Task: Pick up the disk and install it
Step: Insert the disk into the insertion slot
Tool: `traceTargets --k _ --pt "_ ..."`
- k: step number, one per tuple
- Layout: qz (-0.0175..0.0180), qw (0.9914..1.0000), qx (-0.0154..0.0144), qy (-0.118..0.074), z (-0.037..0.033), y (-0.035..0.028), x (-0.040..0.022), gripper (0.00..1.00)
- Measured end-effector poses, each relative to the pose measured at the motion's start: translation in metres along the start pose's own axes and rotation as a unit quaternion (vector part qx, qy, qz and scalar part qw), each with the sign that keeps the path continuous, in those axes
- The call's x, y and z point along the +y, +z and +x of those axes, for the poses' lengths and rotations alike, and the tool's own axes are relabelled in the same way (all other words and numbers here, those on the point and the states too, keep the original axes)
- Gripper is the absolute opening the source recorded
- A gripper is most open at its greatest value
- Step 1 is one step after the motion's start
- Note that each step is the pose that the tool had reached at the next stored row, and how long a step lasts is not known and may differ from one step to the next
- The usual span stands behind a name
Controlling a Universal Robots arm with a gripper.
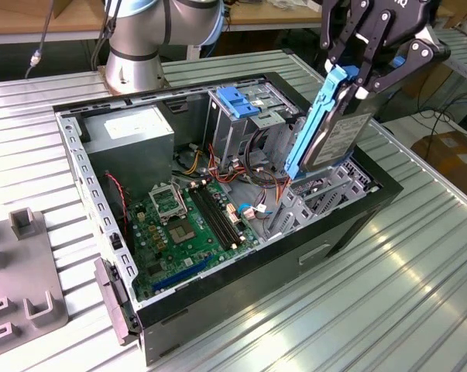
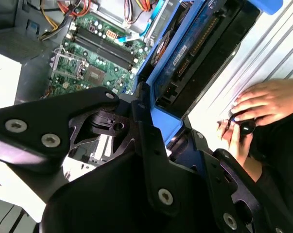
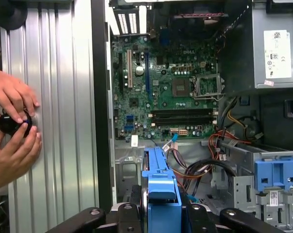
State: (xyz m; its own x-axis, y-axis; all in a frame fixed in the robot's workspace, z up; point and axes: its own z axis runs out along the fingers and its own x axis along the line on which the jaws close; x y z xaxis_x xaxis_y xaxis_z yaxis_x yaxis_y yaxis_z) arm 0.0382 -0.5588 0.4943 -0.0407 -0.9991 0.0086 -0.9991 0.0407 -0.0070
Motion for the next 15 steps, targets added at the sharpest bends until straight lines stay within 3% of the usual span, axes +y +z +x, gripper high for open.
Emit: traceTargets --k 4,7,9,15 --pt "0.0000 1.00000 0.0001 0.000 -0.0007 0.0040 -0.0150 0.37" --pt "0.0001 1.00000 0.0001 0.000 -0.0010 0.0089 -0.0184 0.37" --pt "0.0001 1.00000 0.0000 0.000 -0.0020 0.0126 -0.0245 0.37" --pt "0.0003 1.00000 0.0001 0.001 -0.0022 0.0230 -0.0260 0.37"
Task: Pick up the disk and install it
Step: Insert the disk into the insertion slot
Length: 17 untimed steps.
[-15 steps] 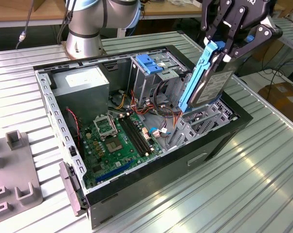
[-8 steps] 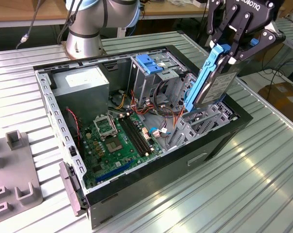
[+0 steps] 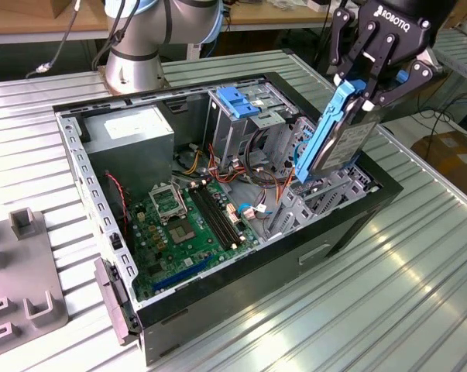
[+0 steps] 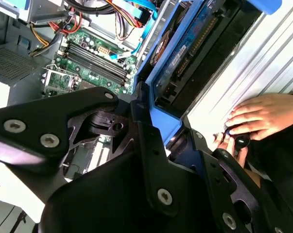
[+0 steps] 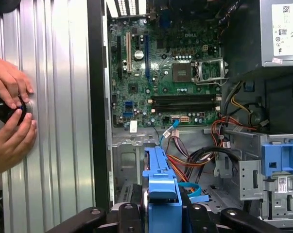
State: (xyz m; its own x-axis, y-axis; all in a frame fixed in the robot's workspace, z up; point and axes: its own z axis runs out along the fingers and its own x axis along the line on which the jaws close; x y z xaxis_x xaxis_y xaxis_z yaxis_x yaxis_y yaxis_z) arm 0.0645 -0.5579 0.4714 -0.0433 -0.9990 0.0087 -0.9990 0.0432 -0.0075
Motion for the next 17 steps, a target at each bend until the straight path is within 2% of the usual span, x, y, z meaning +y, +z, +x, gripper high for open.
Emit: traceTargets --k 5,9,17 --pt "0.0006 1.00000 0.0000 0.000 0.0000 0.0090 0.0000 0.37" --pt "0.0076 0.99997 -0.0004 0.000 0.0000 0.0110 0.0000 0.37" --pt "0.0082 0.99996 -0.0004 -0.004 0.0003 0.0170 0.0013 0.37"
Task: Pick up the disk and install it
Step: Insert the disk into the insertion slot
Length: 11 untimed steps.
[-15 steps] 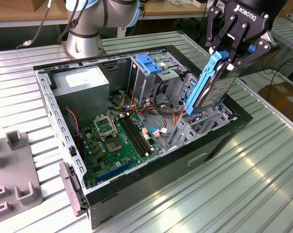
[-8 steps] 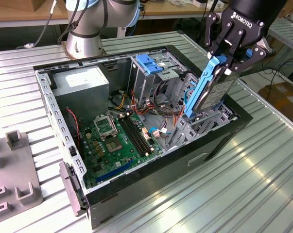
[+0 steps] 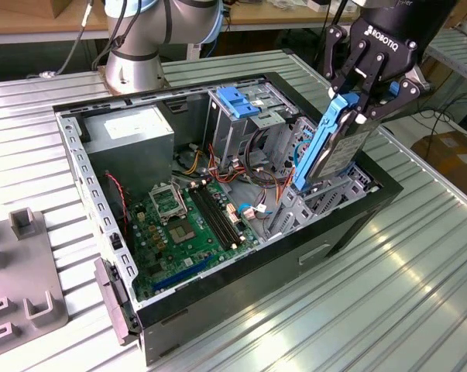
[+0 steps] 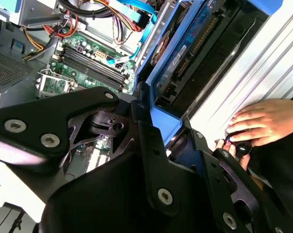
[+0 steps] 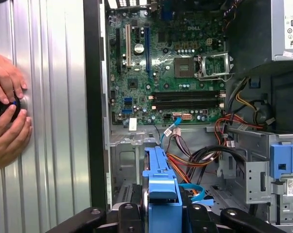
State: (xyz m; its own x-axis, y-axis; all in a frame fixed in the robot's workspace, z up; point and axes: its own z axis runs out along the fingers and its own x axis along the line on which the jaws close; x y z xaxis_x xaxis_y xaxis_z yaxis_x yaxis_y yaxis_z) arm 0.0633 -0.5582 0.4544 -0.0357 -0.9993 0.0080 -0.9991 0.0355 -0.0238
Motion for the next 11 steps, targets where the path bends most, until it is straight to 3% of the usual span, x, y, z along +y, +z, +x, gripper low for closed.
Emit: traceTargets --k 11 --pt "0.0000 1.00000 0.0000 0.000 0.0007 0.0062 0.0010 0.37"
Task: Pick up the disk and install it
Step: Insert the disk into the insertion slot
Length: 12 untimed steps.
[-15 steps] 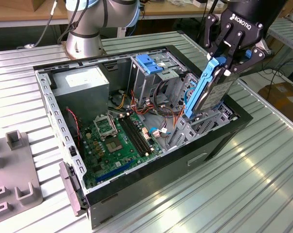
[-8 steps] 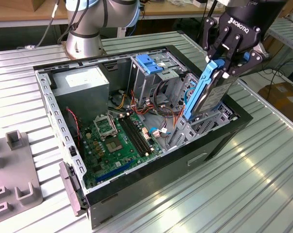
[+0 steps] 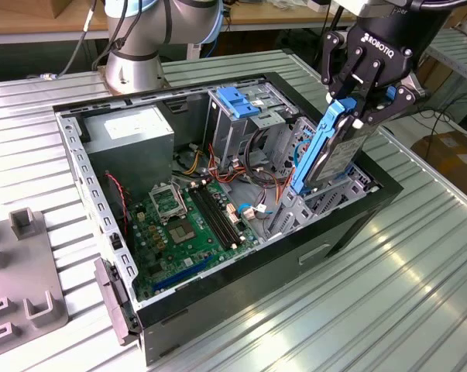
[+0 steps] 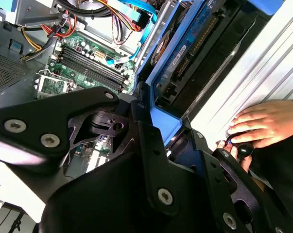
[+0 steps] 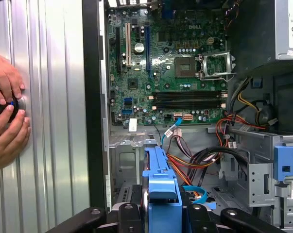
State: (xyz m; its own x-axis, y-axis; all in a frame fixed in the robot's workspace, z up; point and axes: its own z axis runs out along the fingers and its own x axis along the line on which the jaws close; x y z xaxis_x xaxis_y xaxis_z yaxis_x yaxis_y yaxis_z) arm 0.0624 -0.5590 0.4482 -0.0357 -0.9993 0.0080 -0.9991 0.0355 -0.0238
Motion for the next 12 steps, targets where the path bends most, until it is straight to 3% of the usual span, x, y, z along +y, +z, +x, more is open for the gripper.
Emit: traceTargets --k 12 --pt "0.0000 1.00000 0.0005 0.000 0.0020 0.0022 0.0001 0.37"
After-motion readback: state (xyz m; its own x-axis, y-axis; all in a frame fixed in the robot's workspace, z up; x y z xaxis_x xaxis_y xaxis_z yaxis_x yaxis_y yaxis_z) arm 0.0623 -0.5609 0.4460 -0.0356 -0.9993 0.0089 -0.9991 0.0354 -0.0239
